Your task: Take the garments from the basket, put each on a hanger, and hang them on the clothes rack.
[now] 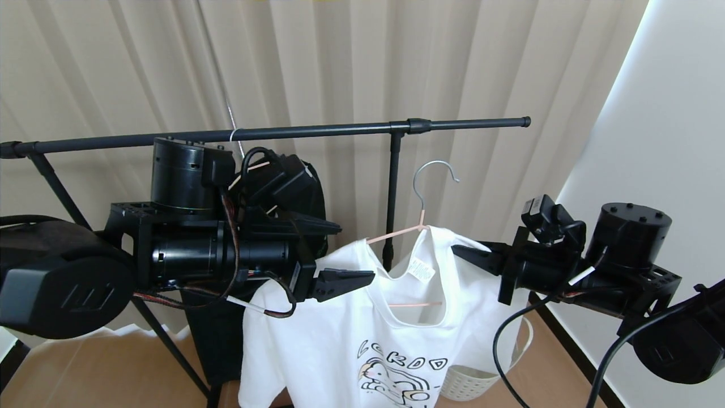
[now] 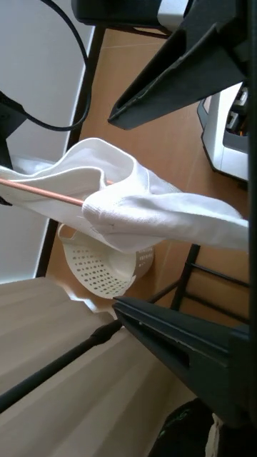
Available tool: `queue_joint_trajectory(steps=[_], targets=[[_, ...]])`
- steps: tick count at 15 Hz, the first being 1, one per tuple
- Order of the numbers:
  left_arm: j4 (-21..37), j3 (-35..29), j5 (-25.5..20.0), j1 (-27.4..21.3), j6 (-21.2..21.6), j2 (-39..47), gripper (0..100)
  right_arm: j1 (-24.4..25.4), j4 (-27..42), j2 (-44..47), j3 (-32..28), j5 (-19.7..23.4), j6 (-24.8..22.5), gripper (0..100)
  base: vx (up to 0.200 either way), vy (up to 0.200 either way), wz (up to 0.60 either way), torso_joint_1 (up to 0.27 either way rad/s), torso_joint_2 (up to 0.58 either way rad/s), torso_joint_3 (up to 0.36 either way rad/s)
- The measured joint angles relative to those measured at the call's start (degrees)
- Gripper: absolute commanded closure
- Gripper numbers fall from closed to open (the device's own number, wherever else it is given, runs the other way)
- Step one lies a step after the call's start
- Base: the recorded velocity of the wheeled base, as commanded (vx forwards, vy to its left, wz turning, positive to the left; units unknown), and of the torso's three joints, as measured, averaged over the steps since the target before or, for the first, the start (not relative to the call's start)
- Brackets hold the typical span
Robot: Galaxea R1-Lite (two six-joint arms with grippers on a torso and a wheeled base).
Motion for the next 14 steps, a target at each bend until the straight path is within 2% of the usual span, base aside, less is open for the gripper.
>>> queue_joint_trajectory(steps=[5,8,14], targets=[[0.0,-0.7,1.0,-0.5,0.7,1.8,0,0.1,0.0,-0.7,0.2,0.0,-0.9,100,0.0,0.0,0.0,0.0,0.0,0.0],[0.0,-0.7,5.1,-0.9,3.3,2.7,0,0.1,0.0,-1.5,0.2,0.0,-0.9,100,0.0,0.0,0.0,0.0,0.0,0.0],[-0.1,-0.6,5.2,-1.2,3.5,3.3,0,0.1,0.0,-2.1,0.5,0.0,-0.9,100,0.0,0.0,0.0,0.0,0.0,0.0]])
